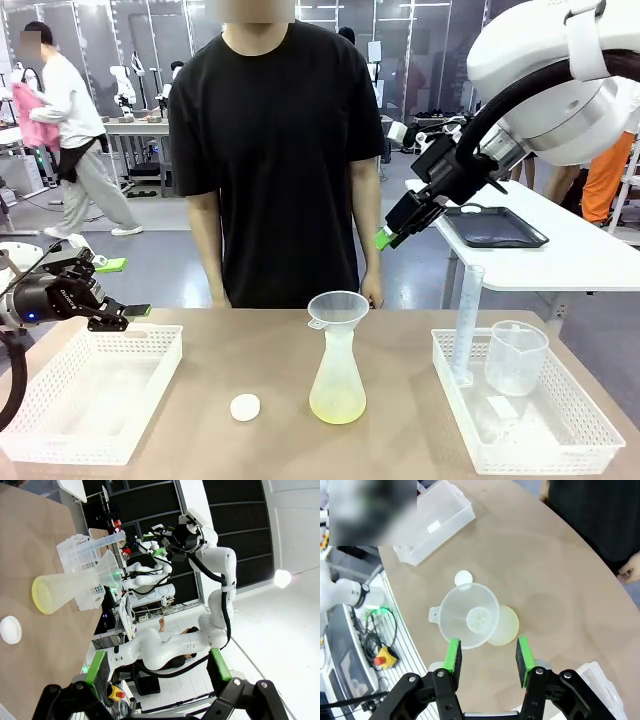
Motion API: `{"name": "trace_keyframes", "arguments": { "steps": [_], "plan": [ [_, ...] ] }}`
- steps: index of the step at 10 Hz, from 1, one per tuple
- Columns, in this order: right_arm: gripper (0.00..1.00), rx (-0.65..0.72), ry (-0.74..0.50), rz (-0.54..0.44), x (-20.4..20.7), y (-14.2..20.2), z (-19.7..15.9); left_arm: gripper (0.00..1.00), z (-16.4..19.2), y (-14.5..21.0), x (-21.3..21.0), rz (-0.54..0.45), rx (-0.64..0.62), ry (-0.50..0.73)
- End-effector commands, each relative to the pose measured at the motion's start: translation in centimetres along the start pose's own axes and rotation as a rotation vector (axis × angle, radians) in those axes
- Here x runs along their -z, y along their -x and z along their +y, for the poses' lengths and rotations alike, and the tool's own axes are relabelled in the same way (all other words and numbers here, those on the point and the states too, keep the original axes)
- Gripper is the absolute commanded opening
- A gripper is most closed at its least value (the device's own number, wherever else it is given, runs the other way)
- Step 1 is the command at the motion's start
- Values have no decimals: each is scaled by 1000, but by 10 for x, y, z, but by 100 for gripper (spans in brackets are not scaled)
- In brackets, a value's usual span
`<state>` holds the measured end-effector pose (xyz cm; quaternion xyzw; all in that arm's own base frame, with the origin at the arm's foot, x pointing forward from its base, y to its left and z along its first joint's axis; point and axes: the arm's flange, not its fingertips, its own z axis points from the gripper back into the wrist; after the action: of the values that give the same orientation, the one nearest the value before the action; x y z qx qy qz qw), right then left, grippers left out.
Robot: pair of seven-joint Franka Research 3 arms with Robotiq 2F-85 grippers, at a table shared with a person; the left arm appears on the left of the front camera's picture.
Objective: Prepare the solutions needed for the experiment.
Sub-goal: Once the solution is in the Big flask , pick up the Plastic Funnel and place it back into the right Organizing basket.
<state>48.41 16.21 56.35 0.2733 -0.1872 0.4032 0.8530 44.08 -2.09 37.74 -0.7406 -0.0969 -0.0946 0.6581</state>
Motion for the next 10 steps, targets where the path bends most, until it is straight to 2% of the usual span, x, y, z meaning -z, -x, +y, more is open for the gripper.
{"name": "trace_keyframes", "arguments": {
  "steps": [1,6,10],
  "plan": [
    [56,-74,63,88,17,-21,1,100,-3,0,2,-8,5,8],
    [56,-151,24,236,63,-39,-1,100,-3,0,2,-8,5,8],
    [56,-156,-33,318,89,-36,0,100,-3,0,2,-8,5,8]
  ]
}}
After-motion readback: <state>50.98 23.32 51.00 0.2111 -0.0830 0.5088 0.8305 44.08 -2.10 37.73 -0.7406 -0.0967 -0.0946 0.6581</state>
